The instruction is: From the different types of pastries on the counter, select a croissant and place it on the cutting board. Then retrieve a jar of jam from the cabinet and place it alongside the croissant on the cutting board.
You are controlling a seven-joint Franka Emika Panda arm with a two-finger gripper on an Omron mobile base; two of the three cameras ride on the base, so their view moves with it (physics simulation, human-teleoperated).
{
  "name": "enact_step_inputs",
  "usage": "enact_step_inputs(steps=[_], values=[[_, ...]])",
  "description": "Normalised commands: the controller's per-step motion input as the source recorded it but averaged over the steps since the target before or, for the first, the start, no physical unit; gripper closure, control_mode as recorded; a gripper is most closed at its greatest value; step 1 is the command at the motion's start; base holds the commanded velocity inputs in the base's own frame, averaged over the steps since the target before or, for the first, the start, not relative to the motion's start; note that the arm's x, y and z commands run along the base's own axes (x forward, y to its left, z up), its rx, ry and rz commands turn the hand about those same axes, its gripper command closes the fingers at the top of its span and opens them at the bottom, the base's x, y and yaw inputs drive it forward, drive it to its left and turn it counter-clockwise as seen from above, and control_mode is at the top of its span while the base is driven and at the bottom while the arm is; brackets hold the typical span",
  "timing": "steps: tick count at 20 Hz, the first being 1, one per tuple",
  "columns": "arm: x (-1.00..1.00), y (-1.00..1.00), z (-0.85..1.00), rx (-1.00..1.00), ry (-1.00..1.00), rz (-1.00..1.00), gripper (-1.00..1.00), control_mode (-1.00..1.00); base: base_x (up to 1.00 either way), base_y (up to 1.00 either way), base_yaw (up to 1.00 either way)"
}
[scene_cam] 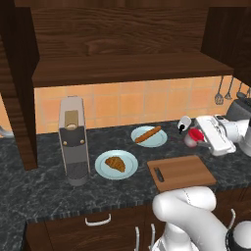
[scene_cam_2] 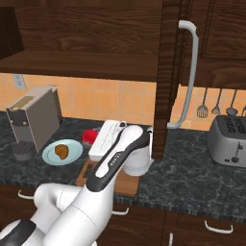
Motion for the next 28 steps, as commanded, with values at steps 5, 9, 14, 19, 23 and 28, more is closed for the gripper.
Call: enact_step_inputs(steps=[5,9,14,19,23,28], values=[[0.01,-0.06,-0.24,0.00,0.17,0.00,1.00,-1.00,0.00,0.00,0.00],[0.00,-0.01,-0.45,-0.02,0.00,0.00,1.00,-1.00,0.00,0.00,0.00],[0.00,-0.25,-0.30,0.00,-0.01,0.03,1.00,-1.00,0.00,0.00,0.00],[0.00,-0.16,-0.19,-0.03,-0.05,0.12,1.00,-1.00,0.00,0.00,0.00],[0.04,-0.20,-0.25,-0.12,0.06,0.04,1.00,-1.00,0.00,0.00,0.00],[0.16,-0.25,-0.31,-0.10,0.08,0.00,1.00,-1.00,0.00,0.00,0.00]])
